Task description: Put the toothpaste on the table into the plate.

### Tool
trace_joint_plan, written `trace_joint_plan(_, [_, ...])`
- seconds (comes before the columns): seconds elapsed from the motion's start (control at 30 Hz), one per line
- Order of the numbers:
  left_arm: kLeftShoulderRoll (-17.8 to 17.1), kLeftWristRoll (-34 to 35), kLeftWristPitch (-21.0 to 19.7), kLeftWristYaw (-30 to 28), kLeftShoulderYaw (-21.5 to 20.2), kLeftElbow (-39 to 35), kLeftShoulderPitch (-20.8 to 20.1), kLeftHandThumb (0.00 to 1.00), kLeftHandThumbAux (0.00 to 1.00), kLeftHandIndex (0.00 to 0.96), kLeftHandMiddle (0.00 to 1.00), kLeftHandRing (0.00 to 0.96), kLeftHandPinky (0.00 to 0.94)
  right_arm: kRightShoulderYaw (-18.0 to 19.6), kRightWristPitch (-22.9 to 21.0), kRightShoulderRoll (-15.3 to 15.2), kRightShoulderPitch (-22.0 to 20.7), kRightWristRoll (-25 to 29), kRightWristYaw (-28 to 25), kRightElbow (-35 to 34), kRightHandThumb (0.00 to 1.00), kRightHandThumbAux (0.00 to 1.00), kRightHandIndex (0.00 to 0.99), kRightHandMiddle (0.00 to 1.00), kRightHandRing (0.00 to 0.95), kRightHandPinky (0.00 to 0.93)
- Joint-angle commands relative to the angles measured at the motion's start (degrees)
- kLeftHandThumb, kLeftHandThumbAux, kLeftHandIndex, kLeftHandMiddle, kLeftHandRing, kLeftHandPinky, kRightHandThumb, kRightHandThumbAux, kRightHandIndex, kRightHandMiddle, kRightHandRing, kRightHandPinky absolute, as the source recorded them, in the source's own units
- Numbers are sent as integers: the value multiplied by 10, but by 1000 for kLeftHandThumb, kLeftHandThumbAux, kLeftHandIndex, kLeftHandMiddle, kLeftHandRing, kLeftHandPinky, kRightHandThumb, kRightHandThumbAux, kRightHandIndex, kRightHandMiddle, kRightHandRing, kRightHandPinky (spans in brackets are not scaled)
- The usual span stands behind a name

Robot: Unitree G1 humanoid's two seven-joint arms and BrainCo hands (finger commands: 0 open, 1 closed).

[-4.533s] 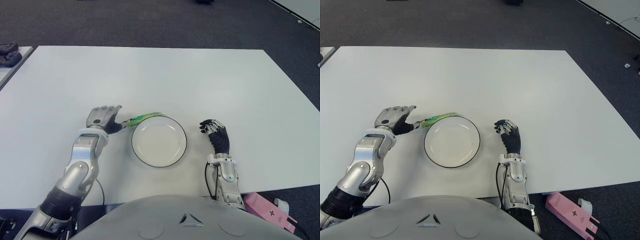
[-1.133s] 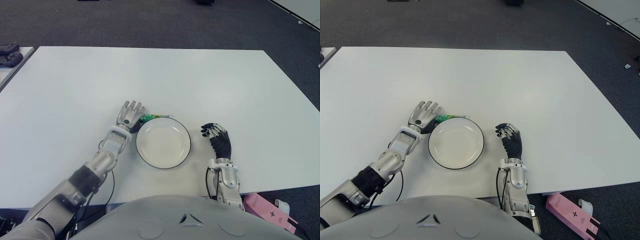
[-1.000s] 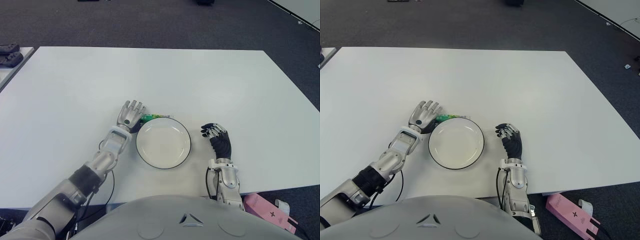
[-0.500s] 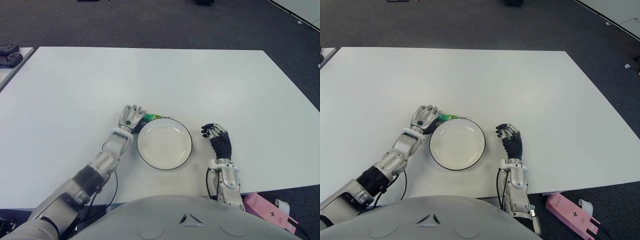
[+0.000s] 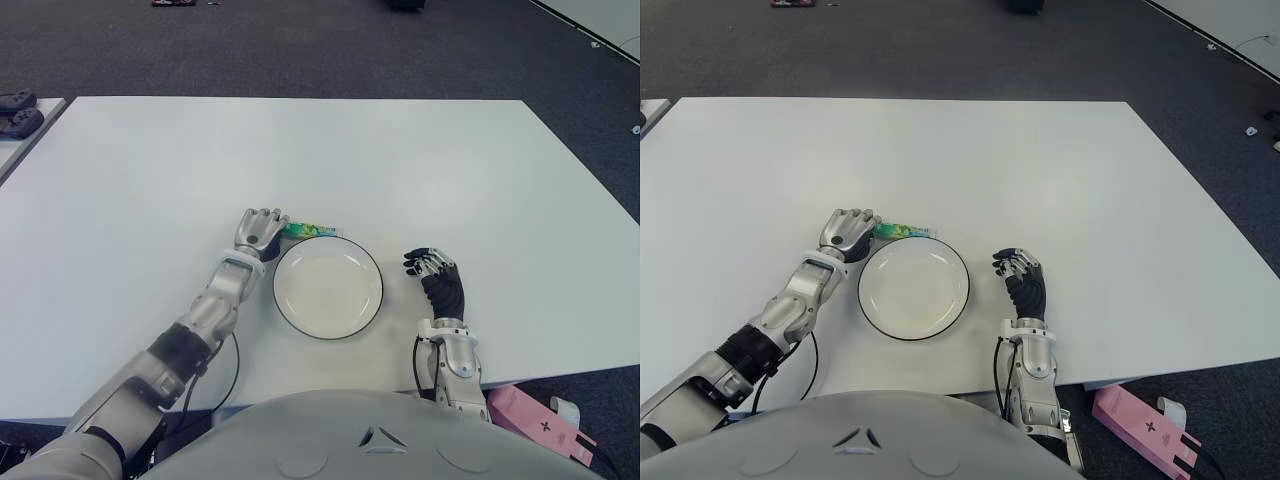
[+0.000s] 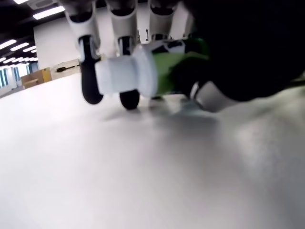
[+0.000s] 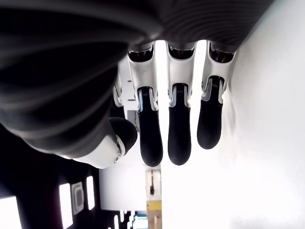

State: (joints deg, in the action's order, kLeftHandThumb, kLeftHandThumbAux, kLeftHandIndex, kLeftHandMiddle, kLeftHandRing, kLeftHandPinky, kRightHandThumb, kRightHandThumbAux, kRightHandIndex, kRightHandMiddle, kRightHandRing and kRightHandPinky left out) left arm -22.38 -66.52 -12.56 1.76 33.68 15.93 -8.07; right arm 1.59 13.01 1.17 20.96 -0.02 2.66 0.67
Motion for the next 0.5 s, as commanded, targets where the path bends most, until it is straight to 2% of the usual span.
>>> trace_joint_plan(0.03, [-12, 40, 17, -41, 7, 53, 37, 720, 703, 442, 856, 849, 862, 2, -14, 1, -3, -1, 3, 0, 708, 725, 428, 478, 471, 466])
trace_joint_plan(0.5, [-26, 75, 29, -69, -5, 37, 35, 720, 703, 442, 872, 859, 867, 1, -15, 0, -9, -4, 5, 4, 708, 726, 427, 476, 468, 463])
